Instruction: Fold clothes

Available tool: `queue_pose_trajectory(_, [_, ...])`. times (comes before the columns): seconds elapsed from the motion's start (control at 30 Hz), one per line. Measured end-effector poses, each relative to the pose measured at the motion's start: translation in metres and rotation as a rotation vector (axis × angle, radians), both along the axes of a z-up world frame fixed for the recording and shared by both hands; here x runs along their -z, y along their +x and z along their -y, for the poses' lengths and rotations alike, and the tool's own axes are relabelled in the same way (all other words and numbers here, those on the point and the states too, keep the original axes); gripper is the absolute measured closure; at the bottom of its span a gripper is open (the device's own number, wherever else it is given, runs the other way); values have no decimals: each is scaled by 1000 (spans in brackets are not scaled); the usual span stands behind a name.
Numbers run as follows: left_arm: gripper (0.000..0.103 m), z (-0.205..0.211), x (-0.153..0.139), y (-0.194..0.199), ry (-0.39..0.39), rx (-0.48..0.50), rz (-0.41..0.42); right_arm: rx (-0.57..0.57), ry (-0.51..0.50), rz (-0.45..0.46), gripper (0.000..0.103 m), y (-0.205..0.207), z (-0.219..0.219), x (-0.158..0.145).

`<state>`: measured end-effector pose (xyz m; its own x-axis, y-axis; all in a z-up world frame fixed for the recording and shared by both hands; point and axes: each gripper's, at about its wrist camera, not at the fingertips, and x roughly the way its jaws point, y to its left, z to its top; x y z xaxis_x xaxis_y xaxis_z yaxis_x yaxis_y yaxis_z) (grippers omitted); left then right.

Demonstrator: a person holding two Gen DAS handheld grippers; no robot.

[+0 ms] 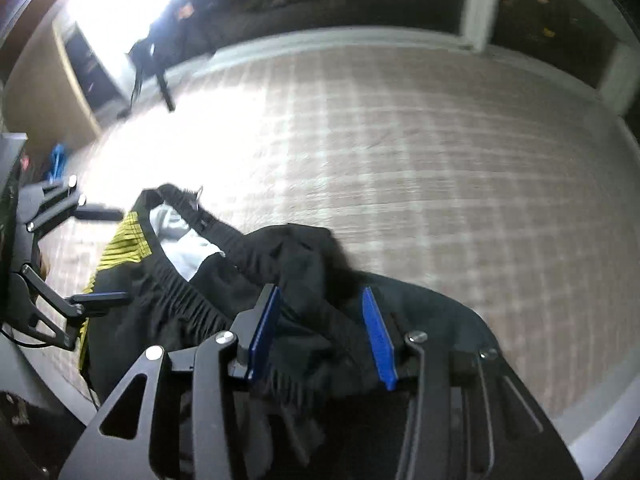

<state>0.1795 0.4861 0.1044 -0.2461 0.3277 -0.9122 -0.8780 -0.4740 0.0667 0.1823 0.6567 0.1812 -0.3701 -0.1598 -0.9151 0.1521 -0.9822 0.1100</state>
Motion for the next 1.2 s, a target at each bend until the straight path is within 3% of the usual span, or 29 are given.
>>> queue_pose_trajectory(0.07, [27, -14, 10, -4, -22, 54, -16, -33, 5, 36, 61, -8, 5, 14])
queue_pose_trajectory(0.2, [29, -26, 36, -7, -105, 161, 43, -87, 17, 101, 61, -18, 11, 40])
queue_pose_trajectory(0.23, [40, -25, 40, -8, -119, 170, 59, -93, 21, 112, 61, -16, 11, 44])
queue_pose_trajectory(0.27, [65, -21, 42, -10, -119, 169, 83, -99, 25, 123, 61, -15, 11, 48])
queue_pose_trajectory(0.33, [86, -9, 36, -16, -87, 136, 127, -112, 46, 122, 65, -9, 12, 50])
queue_pose_trajectory(0.5, [92, 32, 6, -15, -19, 85, 119, -113, 63, 99, 96, 1, 11, 42])
queue_pose_trajectory(0.7, [94, 87, -33, 7, 22, 39, 70, -144, 45, 69, 97, 6, 13, 24])
queue_pose_trajectory(0.77, [95, 106, -40, 13, 18, 11, 54, -164, 41, 74, 95, 1, 17, 22])
queue_pose_trajectory(0.93, [95, 138, -35, 14, 18, -103, 57, -158, -50, 98, 76, -24, 25, 23])
queue_pose_trajectory(1.1, [95, 160, -26, 13, 33, -191, 73, -174, -120, 87, 75, -45, 43, 27])
queue_pose_trajectory(1.2, [95, 174, -21, 6, 43, -242, 83, -173, -201, 76, 56, -48, 41, 28])
